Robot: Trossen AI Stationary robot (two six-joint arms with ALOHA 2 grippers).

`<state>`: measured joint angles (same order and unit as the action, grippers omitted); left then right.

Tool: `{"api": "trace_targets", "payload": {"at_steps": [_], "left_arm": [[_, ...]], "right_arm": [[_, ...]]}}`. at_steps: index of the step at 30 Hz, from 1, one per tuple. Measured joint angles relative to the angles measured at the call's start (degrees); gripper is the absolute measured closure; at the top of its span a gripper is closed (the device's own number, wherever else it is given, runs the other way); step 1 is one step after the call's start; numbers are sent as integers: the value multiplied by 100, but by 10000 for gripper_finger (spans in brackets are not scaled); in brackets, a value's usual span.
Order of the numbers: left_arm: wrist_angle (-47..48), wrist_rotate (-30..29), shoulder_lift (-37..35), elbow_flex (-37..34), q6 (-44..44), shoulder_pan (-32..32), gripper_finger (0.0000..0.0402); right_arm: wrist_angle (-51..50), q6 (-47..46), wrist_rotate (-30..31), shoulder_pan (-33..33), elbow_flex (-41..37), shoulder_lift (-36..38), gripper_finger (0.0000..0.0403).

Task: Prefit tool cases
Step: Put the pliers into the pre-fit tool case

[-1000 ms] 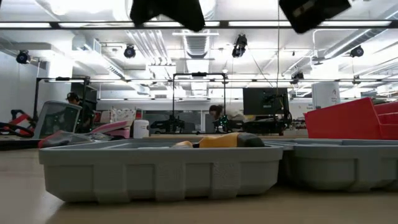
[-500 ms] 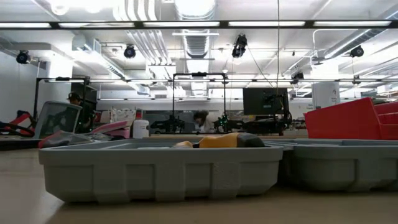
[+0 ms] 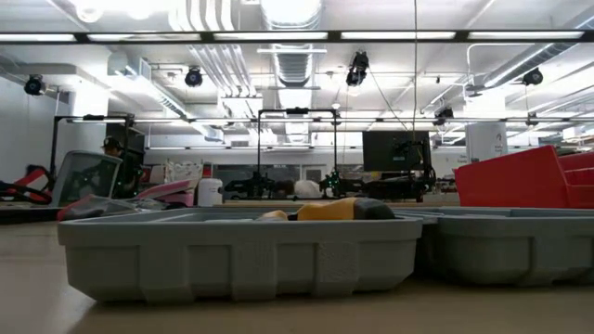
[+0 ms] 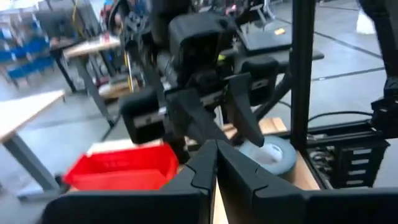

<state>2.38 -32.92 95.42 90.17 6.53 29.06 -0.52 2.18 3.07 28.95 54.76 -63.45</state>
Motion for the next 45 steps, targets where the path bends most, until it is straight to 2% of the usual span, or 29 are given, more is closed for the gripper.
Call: {"api": "trace_targets", "payload": {"at_steps": [9, 17, 23, 31, 45], "left_arm": [[-772, 6, 0, 0, 91, -28, 379], [-742, 10, 11, 0, -451, -24, 376], [-742, 6, 11, 0, -465, -46, 380], [-733, -7, 24, -168, -1526, -46, 380], [-739, -101, 138, -363, -1682, 63, 381]], "right_arm": [[47, -461, -3, 1, 0, -21, 306], [81, -1117, -2, 2, 0, -43, 318], [84, -1109, 1, 0, 0, -54, 328], [88, -1375, 337, 0, -9, -286, 346], [254, -1413, 298, 137, -9, -428, 358]]}}
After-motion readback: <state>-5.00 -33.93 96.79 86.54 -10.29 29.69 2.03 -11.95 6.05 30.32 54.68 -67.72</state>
